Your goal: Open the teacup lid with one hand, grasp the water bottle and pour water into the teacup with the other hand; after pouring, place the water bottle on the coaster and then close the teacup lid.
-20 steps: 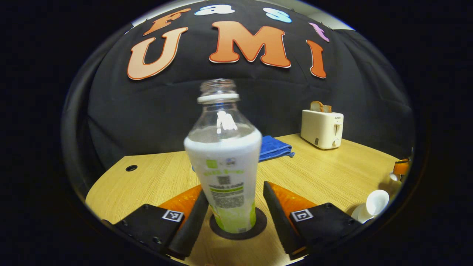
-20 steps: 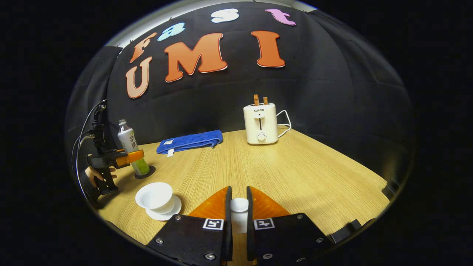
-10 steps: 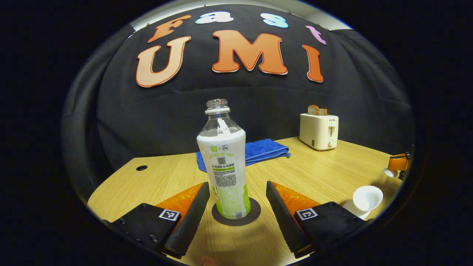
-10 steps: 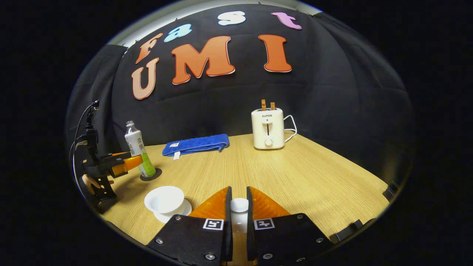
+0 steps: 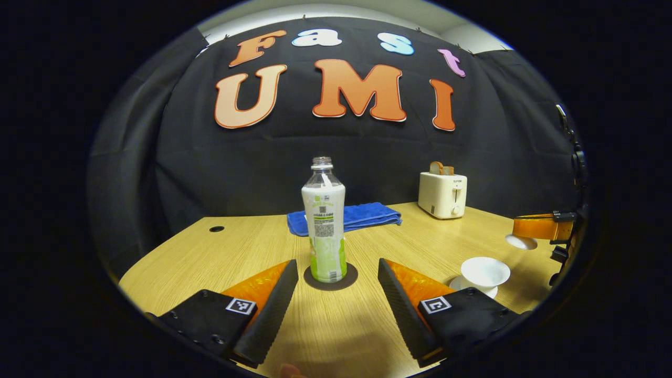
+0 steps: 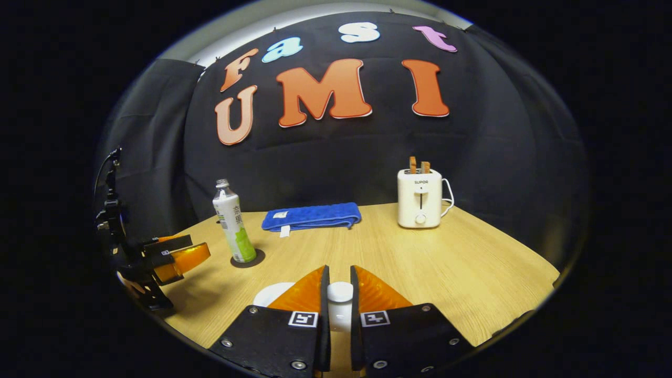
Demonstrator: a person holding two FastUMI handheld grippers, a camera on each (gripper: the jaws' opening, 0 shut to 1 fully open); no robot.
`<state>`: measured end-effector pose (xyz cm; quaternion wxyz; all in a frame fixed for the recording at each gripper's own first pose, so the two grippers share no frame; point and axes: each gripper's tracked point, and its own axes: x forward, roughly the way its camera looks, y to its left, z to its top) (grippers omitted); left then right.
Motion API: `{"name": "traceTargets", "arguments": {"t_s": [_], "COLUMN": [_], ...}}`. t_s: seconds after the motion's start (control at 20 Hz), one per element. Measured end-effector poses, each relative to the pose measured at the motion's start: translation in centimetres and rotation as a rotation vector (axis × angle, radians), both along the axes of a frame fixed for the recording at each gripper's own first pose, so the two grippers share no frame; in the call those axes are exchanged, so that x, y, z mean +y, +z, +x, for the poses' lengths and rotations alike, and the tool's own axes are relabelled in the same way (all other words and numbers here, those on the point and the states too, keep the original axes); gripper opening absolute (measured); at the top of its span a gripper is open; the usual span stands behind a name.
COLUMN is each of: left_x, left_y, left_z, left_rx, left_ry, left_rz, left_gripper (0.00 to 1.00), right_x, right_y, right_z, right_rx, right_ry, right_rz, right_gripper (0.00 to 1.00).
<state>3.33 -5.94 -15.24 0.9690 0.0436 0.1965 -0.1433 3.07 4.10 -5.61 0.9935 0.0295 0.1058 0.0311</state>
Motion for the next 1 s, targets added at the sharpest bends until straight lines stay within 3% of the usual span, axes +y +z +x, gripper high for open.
{"name": "traceTargets", "arguments": {"t_s": [0.25, 0.6, 1.0], "left_x": [2.4, 3.5, 3.6], "left_y": [1.0, 2.0, 2.1], "left_z": [-0.9, -1.0, -1.4], "left_rx": [-0.018, -0.045, -0.037], "left_ry": [0.037, 0.049, 0.056], "left_rz": [0.003, -0.008, -0.021], "left_gripper": [0.98, 0.98, 0.98], "right_x": [4.1, 5.4, 5.5], "right_y": [-1.4, -3.8, -3.8], "right_z": [1.3, 2.4, 2.0], "right_rx": [0.032, 0.095, 0.102], "right_ry": [0.076, 0.086, 0.093], "right_rz": [-0.039, -0.062, -0.043], "right_gripper": [0.15, 0.15, 0.27]}}
